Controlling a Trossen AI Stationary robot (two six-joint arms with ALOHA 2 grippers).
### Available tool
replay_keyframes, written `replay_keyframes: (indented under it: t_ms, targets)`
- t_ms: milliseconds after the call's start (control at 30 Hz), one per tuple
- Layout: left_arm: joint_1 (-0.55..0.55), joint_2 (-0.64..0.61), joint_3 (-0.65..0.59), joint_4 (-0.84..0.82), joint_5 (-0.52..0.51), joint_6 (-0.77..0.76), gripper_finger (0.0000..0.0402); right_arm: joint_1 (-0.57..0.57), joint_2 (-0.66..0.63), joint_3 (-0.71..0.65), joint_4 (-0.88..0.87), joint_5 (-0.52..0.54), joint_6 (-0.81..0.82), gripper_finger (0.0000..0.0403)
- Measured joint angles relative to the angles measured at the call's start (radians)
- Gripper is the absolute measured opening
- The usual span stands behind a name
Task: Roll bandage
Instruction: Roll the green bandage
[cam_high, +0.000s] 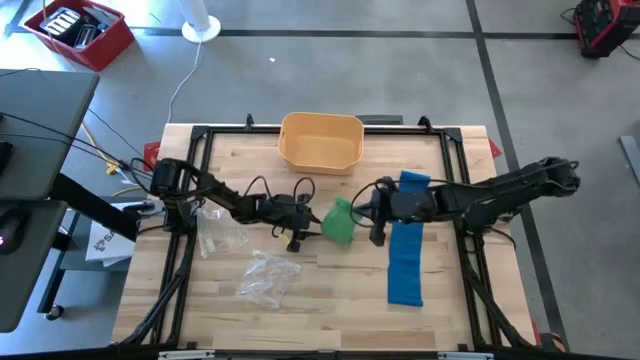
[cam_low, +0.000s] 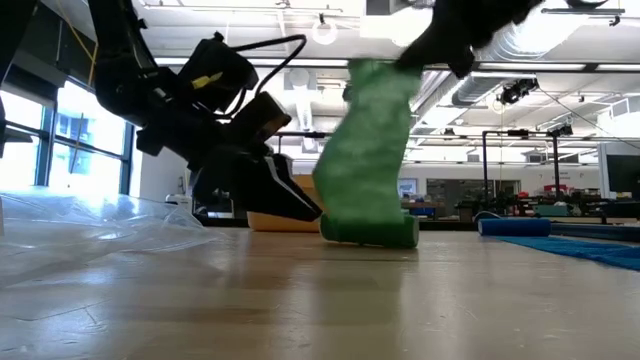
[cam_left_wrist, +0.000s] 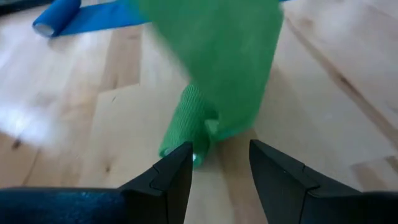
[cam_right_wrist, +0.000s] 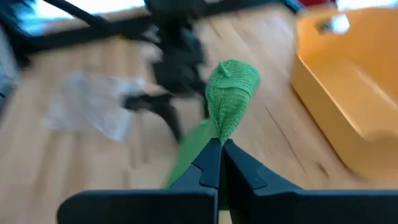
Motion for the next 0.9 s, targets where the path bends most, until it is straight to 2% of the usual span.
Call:
replay_keyframes:
  t_ms: [133, 333, 567, 700, 833, 900]
  targets:
    - [-0.009, -0.002, 0.007, -0.014, -0.019, 0.008, 0.0154, -0.072, 0.021, 0.0, -0.09, -0.007, 0.028, 0.0]
    - [-0.012, -0.002, 0.007, -0.032, -0.027, -0.018, 0.0154, -0.14, 0.122, 0.0, -0.099, -0.01, 0.019, 0.001]
    - [-0.012, -0.002, 0.006, -0.053, -0.028, -0.021, 0.0154, -0.21, 0.233, 0.0, -0.134, -0.06, 0.048, 0.0088]
    - [-0.014, -0.002, 0.006, -0.056, -0.029, -0.044, 0.0154, -0.238, 0.228, 0.0, -0.261, -0.009, 0.154, 0.0135]
    - [-0.014, -0.002, 0.006, -0.054, -0.03, -0.044, 0.0154, -0.249, 0.186, 0.0, -0.374, 0.093, 0.207, 0.0154]
    - [-0.014, -0.001, 0.006, -0.059, -0.03, -0.047, 0.0154, -0.244, 0.17, 0.0, -0.354, 0.039, 0.136, 0.0156]
